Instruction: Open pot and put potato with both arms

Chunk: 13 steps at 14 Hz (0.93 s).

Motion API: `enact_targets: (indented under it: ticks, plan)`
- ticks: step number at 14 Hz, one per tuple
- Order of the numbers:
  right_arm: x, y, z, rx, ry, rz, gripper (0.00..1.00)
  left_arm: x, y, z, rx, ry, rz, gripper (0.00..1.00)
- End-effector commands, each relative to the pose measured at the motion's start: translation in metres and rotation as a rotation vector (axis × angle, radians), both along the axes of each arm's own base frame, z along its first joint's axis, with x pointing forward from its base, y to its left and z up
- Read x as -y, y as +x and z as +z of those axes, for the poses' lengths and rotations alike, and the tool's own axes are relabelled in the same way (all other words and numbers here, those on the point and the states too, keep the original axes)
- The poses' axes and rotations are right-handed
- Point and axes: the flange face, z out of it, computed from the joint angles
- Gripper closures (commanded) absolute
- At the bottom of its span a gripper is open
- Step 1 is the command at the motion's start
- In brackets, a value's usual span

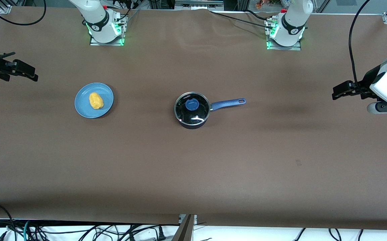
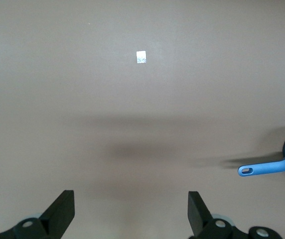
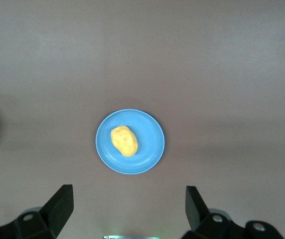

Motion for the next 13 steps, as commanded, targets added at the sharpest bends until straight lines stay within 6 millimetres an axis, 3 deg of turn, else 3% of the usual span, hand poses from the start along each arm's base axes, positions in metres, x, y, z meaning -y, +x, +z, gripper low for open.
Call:
enact_targets:
  ticks: [1, 4, 7, 10, 13]
  plan:
    - [-0.003, -0.003, 0.007, 0.006, -0.004, -0.006, 0.01, -0.002, -0.004, 0.009, 0.001, -0.021, -0.015, 0.00]
    - [-0.006, -0.003, 0.007, 0.007, -0.002, 0.000, 0.01, 0.007, -0.003, 0.007, -0.003, -0.027, -0.026, 0.00]
    - [-0.005, -0.003, 0.005, 0.003, 0.001, 0.000, 0.01, 0.058, -0.002, -0.005, -0.017, -0.028, -0.062, 0.00]
    - [-0.005, -0.003, 0.004, -0.003, 0.001, -0.002, 0.01, 0.140, 0.007, -0.036, -0.019, -0.079, 0.065, 0.00]
    - [-0.005, -0.004, 0.005, -0.006, 0.002, 0.000, 0.01, 0.247, 0.001, -0.079, -0.004, -0.091, 0.153, 0.00]
